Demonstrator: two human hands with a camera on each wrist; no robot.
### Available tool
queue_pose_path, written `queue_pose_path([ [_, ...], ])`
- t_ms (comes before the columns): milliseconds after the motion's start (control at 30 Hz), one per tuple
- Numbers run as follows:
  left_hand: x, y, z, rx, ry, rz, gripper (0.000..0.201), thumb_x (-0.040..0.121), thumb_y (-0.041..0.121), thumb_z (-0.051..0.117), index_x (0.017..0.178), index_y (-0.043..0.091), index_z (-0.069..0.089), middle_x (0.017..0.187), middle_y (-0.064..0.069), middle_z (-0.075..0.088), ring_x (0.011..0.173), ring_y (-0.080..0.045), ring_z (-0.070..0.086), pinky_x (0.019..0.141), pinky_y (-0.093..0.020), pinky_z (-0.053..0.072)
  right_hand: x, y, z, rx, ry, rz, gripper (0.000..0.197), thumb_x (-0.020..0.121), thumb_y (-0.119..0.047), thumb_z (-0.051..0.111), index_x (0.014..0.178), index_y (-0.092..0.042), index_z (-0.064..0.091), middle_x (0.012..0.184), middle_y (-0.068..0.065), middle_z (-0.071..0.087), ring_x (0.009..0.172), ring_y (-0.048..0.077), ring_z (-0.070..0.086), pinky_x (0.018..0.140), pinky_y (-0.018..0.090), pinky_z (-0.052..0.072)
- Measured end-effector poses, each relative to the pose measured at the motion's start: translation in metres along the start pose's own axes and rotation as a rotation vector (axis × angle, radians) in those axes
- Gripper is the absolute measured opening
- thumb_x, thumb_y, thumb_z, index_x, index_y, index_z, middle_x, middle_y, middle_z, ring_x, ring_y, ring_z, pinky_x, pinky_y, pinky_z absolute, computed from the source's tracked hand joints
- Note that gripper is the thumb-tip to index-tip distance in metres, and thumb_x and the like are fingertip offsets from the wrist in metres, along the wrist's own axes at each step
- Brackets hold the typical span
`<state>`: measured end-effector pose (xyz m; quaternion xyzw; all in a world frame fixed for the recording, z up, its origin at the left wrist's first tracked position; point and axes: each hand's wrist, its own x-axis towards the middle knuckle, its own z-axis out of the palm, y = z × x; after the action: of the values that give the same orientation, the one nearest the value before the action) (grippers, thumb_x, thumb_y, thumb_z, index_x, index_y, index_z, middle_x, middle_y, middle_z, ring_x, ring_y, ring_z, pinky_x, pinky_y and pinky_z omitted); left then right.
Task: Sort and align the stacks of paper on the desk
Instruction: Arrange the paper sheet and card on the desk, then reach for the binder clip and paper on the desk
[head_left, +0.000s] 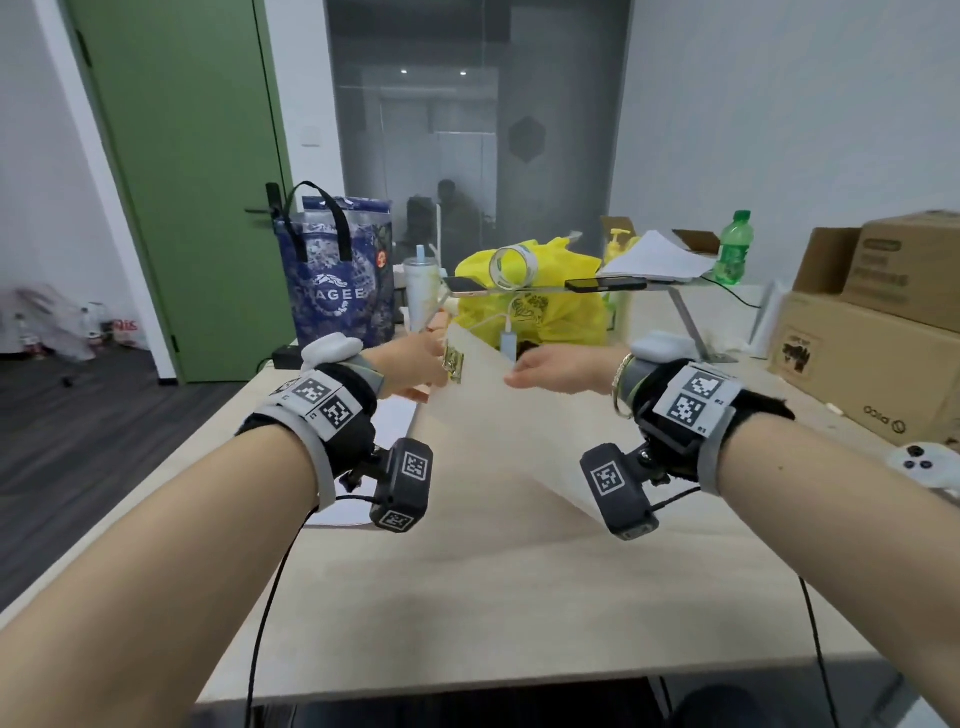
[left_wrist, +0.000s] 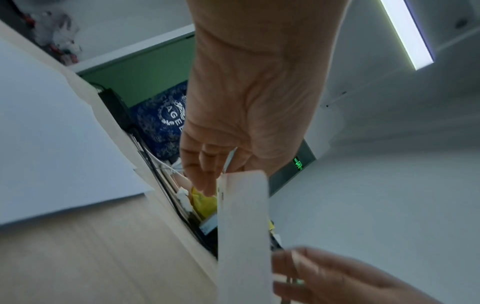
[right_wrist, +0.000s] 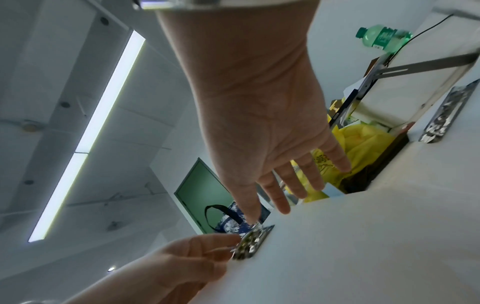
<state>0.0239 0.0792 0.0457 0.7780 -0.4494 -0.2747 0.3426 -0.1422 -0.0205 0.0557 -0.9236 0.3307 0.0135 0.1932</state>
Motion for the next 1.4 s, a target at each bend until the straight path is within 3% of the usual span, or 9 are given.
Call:
queue_pose_path([
  [133, 0.005, -0.016, 0.005, 0.194, 0.029, -0.088, 0.010, 0.090, 0.011, 0.060, 0.100, 0.009, 0.058, 0.099, -0.004, 0.057, 0.092, -0.017, 0.054, 0.074, -0.029, 0.053, 0.003, 0.018, 0.010, -0.180, -0.102, 0.064, 0.052, 0.095, -0.047, 0.045, 0.133, -0.011, 0.052, 0.140, 0.002, 0.051, 0.129, 0.021, 0.047, 0.111, 0.036, 0.035],
  [233, 0.012, -0.028, 0.011, 0.273, 0.033, -0.152, 0.020, 0.088, 0.020, 0.067, 0.078, 0.013, 0.051, 0.086, -0.002, 0.051, 0.074, -0.013, 0.050, 0.065, -0.024, 0.051, 0.005, 0.030, 0.017, -0.282, -0.148, 0.116, 0.055, 0.095, -0.047, 0.045, 0.138, -0.012, 0.048, 0.145, 0.002, 0.046, 0.134, 0.021, 0.042, 0.113, 0.034, 0.031],
  [400, 0.018, -0.043, 0.026, 0.432, 0.013, -0.205, 0.046, 0.082, 0.037, 0.071, 0.110, 0.006, 0.052, 0.105, -0.006, 0.050, 0.095, -0.021, 0.050, 0.086, -0.031, 0.053, 0.016, 0.054, 0.038, -0.355, -0.183, 0.180, 0.068, 0.089, -0.055, 0.051, 0.144, -0.018, 0.037, 0.151, 0.000, 0.037, 0.139, 0.020, 0.036, 0.114, 0.035, 0.028],
  [500, 0.014, -0.045, 0.033, 0.646, -0.015, -0.207, 0.062, 0.086, 0.047, 0.062, 0.128, 0.004, 0.050, 0.113, -0.006, 0.054, 0.101, -0.023, 0.054, 0.089, -0.030, 0.047, 0.023, 0.064, 0.053, -0.347, -0.203, 0.204, 0.083, 0.082, -0.064, 0.053, 0.148, -0.022, 0.026, 0.155, -0.001, 0.029, 0.142, 0.021, 0.030, 0.116, 0.037, 0.024],
  [667, 0.018, -0.051, 0.038, 0.813, -0.120, -0.280, 0.067, 0.090, 0.062, 0.041, 0.124, 0.007, 0.058, 0.119, -0.006, 0.060, 0.107, -0.022, 0.054, 0.095, -0.030, 0.039, 0.029, 0.078, 0.059, -0.377, -0.254, 0.254, 0.098, 0.076, -0.072, 0.053, 0.151, -0.020, 0.019, 0.157, 0.001, 0.026, 0.143, 0.023, 0.029, 0.116, 0.038, 0.024],
  [767, 0.018, -0.054, 0.039, 0.827, -0.127, -0.296, 0.070, 0.095, 0.061, 0.026, 0.138, 0.009, 0.046, 0.141, -0.007, 0.049, 0.130, -0.025, 0.047, 0.108, -0.034, 0.032, 0.032, 0.084, 0.059, -0.397, -0.265, 0.265, 0.103, 0.070, -0.076, 0.054, 0.149, -0.020, 0.021, 0.154, 0.001, 0.031, 0.140, 0.024, 0.034, 0.115, 0.041, 0.027],
  [867, 0.018, -0.055, 0.037, 0.834, -0.137, -0.300, 0.067, 0.098, 0.056, 0.022, 0.146, 0.011, 0.034, 0.150, -0.007, 0.039, 0.138, -0.026, 0.038, 0.113, -0.035, 0.027, 0.035, 0.087, 0.062, -0.403, -0.273, 0.242, 0.110, 0.061, -0.083, 0.054, 0.146, -0.020, 0.026, 0.151, 0.000, 0.036, 0.137, 0.024, 0.039, 0.113, 0.043, 0.030],
  [1067, 0.019, -0.063, 0.026, 0.808, -0.104, -0.345, 0.073, 0.096, 0.061, 0.022, 0.145, 0.008, 0.037, 0.152, -0.007, 0.037, 0.140, -0.025, 0.035, 0.113, -0.037, 0.028, 0.042, 0.087, 0.063, -0.460, -0.306, 0.244, 0.109, 0.064, -0.081, 0.054, 0.150, -0.023, 0.018, 0.154, 0.001, 0.031, 0.140, 0.025, 0.034, 0.114, 0.044, 0.028],
  [1400, 0.000, -0.060, 0.057, 0.993, -0.182, -0.256, 0.071, 0.094, 0.061, 0.034, 0.129, 0.003, 0.053, 0.134, -0.009, 0.056, 0.125, -0.024, 0.052, 0.102, -0.029, 0.038, 0.044, 0.087, 0.065, -0.479, -0.325, 0.271, 0.119, 0.061, -0.088, 0.046, 0.152, -0.030, -0.004, 0.161, 0.008, 0.008, 0.148, 0.028, 0.017, 0.119, 0.047, 0.017],
])
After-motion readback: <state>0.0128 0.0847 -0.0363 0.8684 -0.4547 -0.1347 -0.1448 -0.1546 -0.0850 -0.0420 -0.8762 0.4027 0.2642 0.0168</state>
